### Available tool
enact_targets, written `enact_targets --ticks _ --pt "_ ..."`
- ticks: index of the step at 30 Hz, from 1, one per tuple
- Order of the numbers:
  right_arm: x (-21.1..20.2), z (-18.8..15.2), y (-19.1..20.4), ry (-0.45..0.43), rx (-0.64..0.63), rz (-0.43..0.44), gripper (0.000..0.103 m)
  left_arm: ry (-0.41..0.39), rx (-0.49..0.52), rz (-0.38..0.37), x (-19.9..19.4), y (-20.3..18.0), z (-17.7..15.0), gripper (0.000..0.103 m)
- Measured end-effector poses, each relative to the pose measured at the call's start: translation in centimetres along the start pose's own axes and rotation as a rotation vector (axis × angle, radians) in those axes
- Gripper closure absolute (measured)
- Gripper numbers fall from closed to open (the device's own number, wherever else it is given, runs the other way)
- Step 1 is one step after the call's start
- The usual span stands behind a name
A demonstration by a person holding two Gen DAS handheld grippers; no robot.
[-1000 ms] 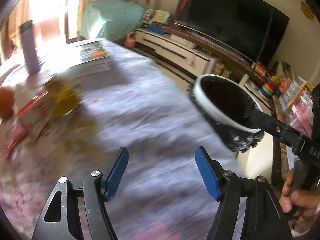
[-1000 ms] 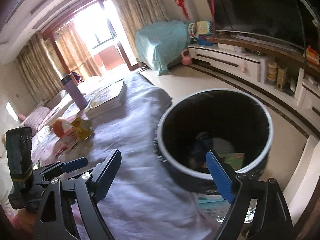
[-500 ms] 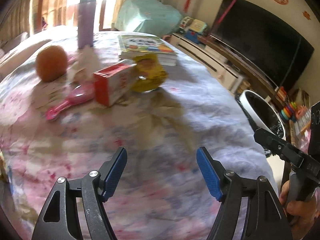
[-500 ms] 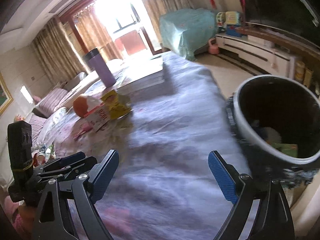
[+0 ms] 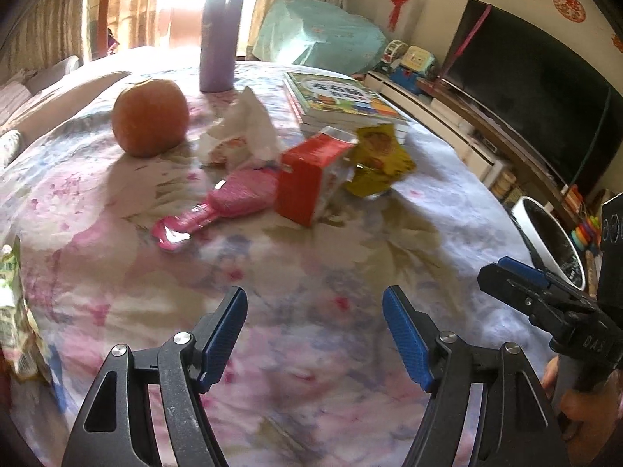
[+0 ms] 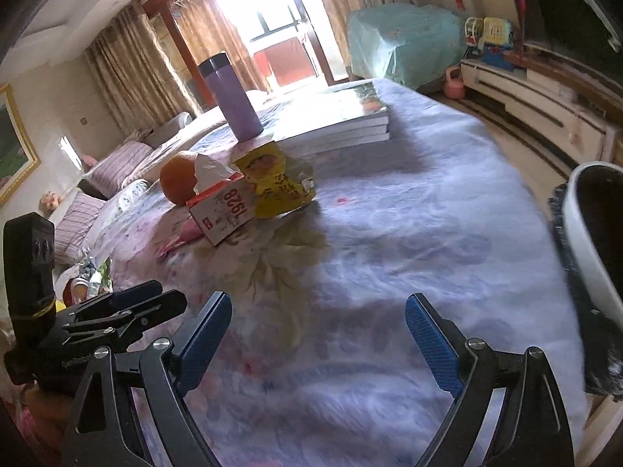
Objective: Collect trash
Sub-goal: 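Grasp red juice carton with left tool while right tool grasps yellow snack bag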
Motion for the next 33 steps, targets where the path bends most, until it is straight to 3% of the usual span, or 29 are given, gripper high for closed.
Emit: enact_targets --ticks 17,25,28,30,31,33 --pt "4.7 4.3 1.0 -0.003 -0.018 0.039 0.012 -0.014 0.049 0.035 4.6 1.1 4.7 0.031" --pt "6.8 5.8 1.3 0.012 -0.035 0.060 0.013 -0.032 0.097 0.010 5.9 0.7 6.2 0.031" --pt "7.6 6.2 1.2 0.023 -0.031 0.075 0.020 -0.028 0.102 0.004 6.7 0.6 6.4 0.033" --pt "8.1 6.4 1.0 0.037 -0.030 0.081 0.035 -0.028 0.113 -0.003 7.1 0.4 6.5 0.035" --pt "8.3 6.5 1.0 0.043 -0.032 0.080 0.040 -0.029 0.121 -0.006 7.2 0.2 6.5 0.039" --pt "8.4 6.7 0.9 0.046 -0.039 0.070 0.051 -0.021 0.147 -0.015 7.7 -0.2 6.5 0.057"
Point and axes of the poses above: each gripper's, at about its wrist camera, not at the fingertips, and x roughly the way its jaws point, y to its left, z to its top, the point moved 3 cm from there along x, roughly the way its jaws point, and after that the axes turned 3 degrees about z, right-handed, at the moved point
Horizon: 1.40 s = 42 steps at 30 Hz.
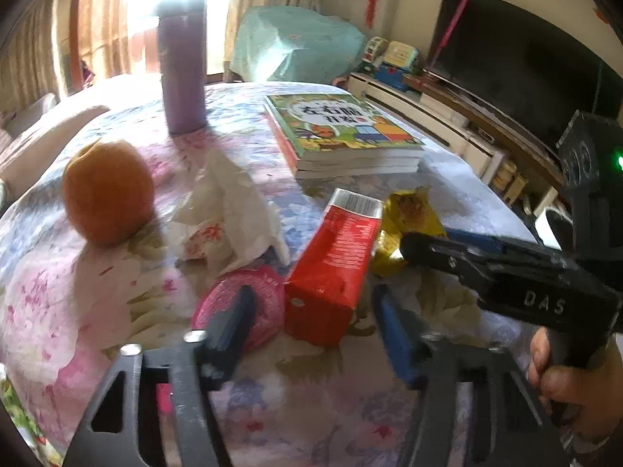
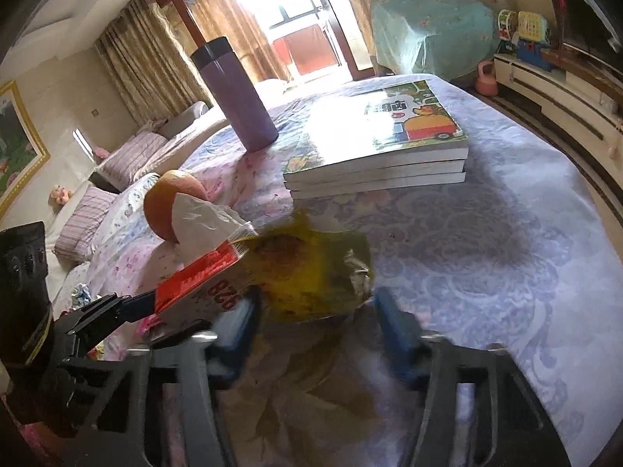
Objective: Collect trash
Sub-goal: 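Grasp red juice carton with left tool while right tool grasps yellow snack bag, then carry red carton and yellow snack bag with both tools over the bin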
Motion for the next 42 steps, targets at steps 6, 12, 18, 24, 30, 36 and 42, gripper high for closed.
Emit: enact_targets --ticks 6,12,18,24,30,36,42 --pt "-1.2 0.0 -0.7 -0.030 0.003 -0.022 0.066 0.013 0.032 0.003 0.4 -0.8 0.0 0.074" --pt "-3.2 -0.4 -2.0 -0.054 0.017 -0.035 0.066 -0.002 -0.002 -0.013 -0.3 -1.6 -0.1 0.074" --pt "-5.6 -1.7 -3.4 -0.073 0.053 -0.042 0.066 -0.011 -0.009 -0.045 -1.5 -3.4 -0.9 0.074" --pt "-8.1 -2.9 -4.5 -0.100 0.089 -0.051 0.066 -0.011 0.007 -0.075 -2.5 -5.5 -1.8 0.075" --pt "-10.8 -4.6 -5.1 -0.129 0.114 -0.057 0.066 -0.007 0.028 -0.104 -3.9 -7.6 -2.6 0.075" --pt "-13.2 -5.9 -5.7 -0.154 0.135 -0.073 0.066 -0.009 0.059 -0.133 -5.0 -10.3 -3.2 0.075" --pt "-15.5 -7.6 -6.7 -0.177 0.160 -0.092 0.066 -0.003 0.096 -0.160 -5.6 -12.7 -3.7 0.075"
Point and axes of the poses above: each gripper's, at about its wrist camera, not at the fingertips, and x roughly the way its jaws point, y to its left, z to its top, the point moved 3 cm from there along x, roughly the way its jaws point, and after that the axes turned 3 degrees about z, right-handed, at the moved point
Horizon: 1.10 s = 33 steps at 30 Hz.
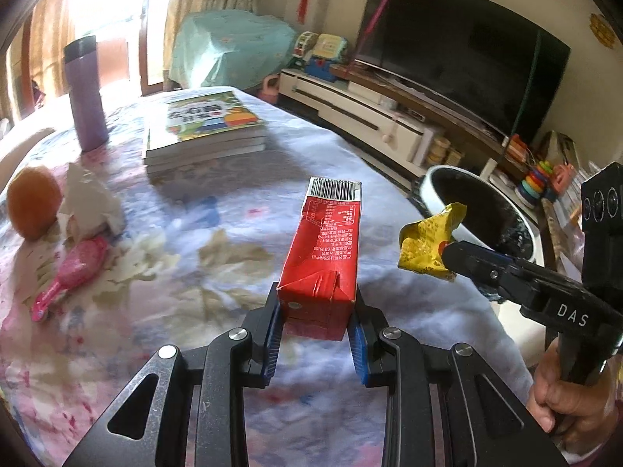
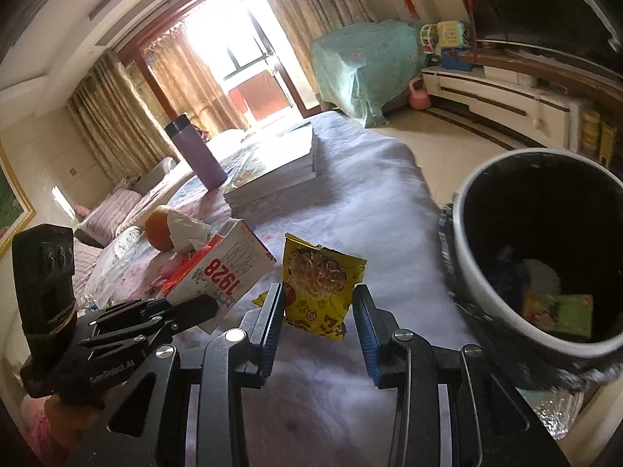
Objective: Collect trash
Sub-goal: 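Carry red carton and yellow snack bag with both tools over the bin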
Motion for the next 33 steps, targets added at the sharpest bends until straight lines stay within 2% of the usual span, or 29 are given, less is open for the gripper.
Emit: enact_targets --ticks 17,33 --pt "-5.6 -0.6 -4.1 -0.078 0.057 -0.067 0.066 0.012 0.084 -0.064 0.6 -5.7 0.8 0.074" --pt "-8.7 0.2 -8.1 -0.126 0.102 -0.145 0.066 0.021 0.153 -0.105 2.4 -10.3 2.9 0.074"
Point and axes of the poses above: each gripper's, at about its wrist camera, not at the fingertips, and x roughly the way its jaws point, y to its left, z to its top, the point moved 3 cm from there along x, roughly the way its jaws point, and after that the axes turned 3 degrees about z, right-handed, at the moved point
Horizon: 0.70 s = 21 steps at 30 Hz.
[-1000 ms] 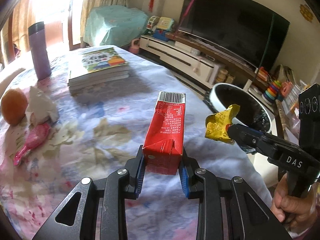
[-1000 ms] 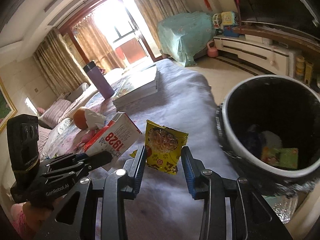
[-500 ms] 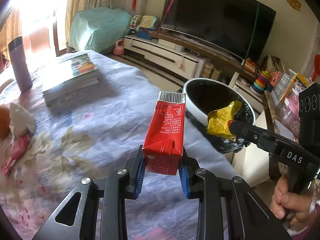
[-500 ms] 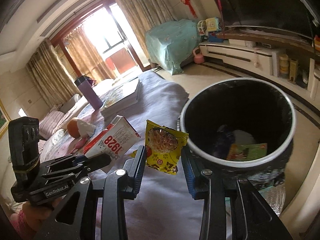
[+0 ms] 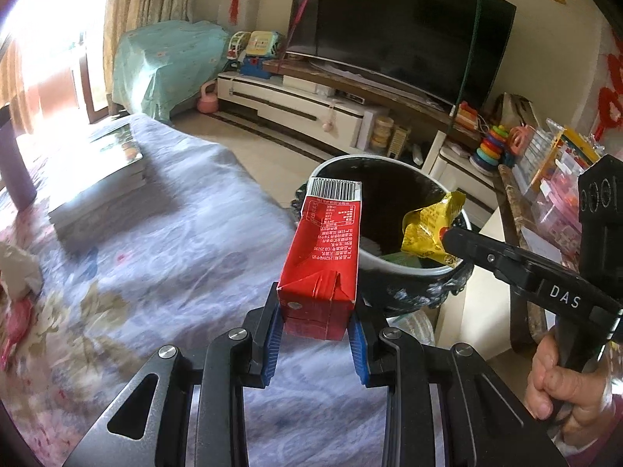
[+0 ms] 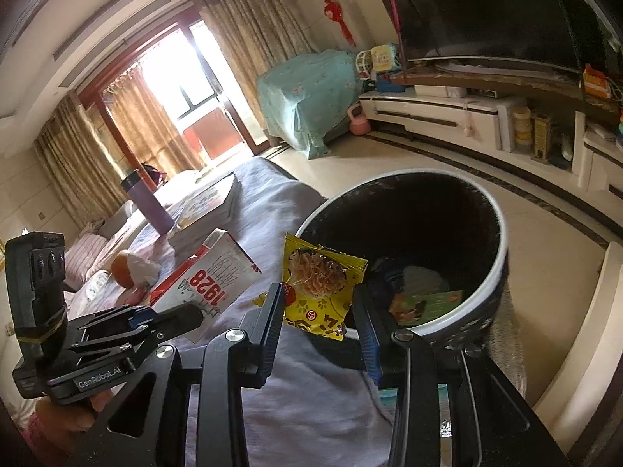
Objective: Collect trash
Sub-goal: 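Carry red carton and yellow snack bag with both tools over the bin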
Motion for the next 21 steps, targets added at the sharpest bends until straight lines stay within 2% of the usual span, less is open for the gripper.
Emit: enact_targets --ticks 21 --pt "-0.7 2.0 -4.5 -0.011 0.033 -0.062 0.066 0.021 0.067 -0.018 3.6 -3.3 3.6 0.074"
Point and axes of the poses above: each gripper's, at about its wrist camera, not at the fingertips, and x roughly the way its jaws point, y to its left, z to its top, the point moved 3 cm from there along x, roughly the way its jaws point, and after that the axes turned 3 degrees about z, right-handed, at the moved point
